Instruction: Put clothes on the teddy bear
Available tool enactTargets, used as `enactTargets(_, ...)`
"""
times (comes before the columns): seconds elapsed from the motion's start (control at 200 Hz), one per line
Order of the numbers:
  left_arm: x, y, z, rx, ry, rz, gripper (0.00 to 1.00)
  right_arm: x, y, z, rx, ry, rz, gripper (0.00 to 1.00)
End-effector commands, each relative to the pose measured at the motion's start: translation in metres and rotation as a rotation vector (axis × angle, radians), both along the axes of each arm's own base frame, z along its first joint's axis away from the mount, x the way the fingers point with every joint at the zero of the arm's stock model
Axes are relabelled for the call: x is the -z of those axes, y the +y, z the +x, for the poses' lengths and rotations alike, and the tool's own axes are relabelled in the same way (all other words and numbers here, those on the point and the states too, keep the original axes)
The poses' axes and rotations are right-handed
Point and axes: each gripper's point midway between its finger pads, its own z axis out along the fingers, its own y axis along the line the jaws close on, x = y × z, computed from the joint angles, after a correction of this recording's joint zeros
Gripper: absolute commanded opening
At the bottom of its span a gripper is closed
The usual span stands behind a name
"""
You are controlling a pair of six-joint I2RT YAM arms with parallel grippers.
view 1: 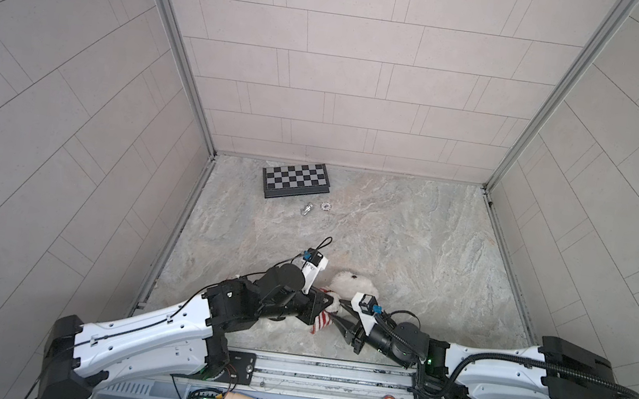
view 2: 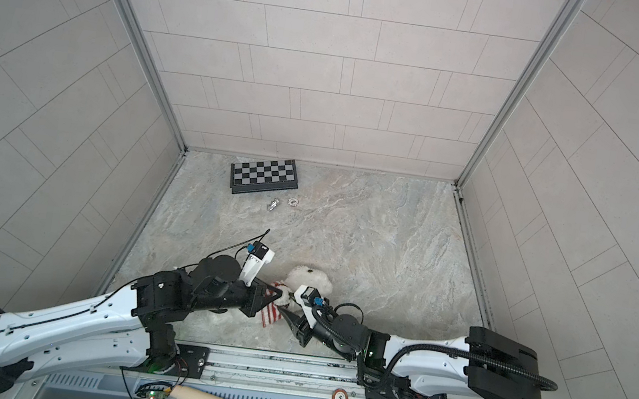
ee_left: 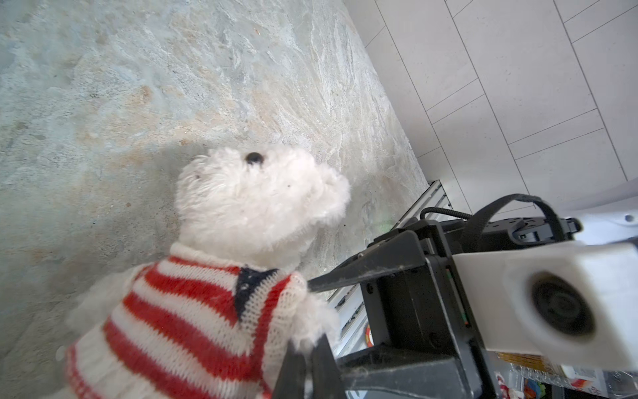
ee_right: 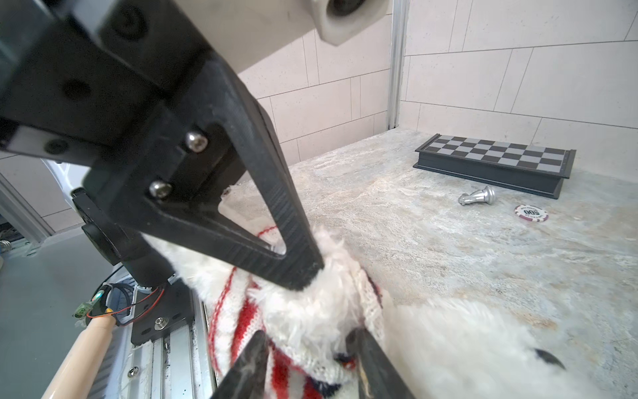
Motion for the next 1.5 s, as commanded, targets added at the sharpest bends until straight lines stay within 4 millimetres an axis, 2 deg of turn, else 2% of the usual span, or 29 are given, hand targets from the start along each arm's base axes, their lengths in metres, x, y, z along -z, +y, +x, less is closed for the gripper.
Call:
enactTargets(0.0,-0.041,-0.013,-0.001,0.026,-0.046,-0.145,0.0,-0.003,0.003,0.006,0.031,-0.015,-0.013,0.49)
enactTargets(0.085,-0.046,-0.013,-0.001,0.026,-0.049,-0.16,0.0,-0.003,0.002,0.006,0.033,-0.025,0.014,0.52)
enactTargets(0.32,-0.042,0.002,0.009,-0.055,-0.064,-0.124,0.0,-0.005,-0.007,-0.007,0.036,-0.024,0.048,0.55)
enactTargets(0.566,-0.031,0.01,0.016,-0.11,-0.062,-0.104,0.0,-0.017,-0.02,-0.014,0.034,-0.048,0.099,0.58)
enactTargets(0.781,-0.022,0.02,0.032,-0.173,-0.057,-0.114,0.0,-0.022,-0.036,-0.014,0.057,-0.04,0.134,0.64)
enactTargets(0.861,-0.022,0.018,0.032,-0.163,-0.052,-0.124,0.0,-0.017,-0.04,-0.009,0.089,-0.032,0.093,0.65)
enactTargets(0.986,-0.026,0.01,0.03,-0.135,-0.041,-0.158,0.0,-0.016,-0.036,-0.008,0.092,-0.048,0.048,0.62)
enactTargets(1.121,-0.036,0.004,0.028,-0.111,-0.044,-0.204,0.0,-0.016,-0.024,-0.005,0.093,-0.064,0.018,0.56)
enactTargets(1.352,-0.039,-0.001,0.025,-0.088,-0.032,-0.216,0.0,-0.026,-0.005,-0.002,0.089,-0.118,0.051,0.34)
enactTargets(1.437,-0.038,-0.003,0.023,-0.077,-0.024,-0.223,0.0,-0.024,-0.001,0.0,0.093,-0.125,0.055,0.28)
enactTargets(1.497,-0.039,-0.004,0.023,-0.073,-0.023,-0.225,0.0,-0.021,0.001,0.002,0.103,-0.125,0.049,0.19)
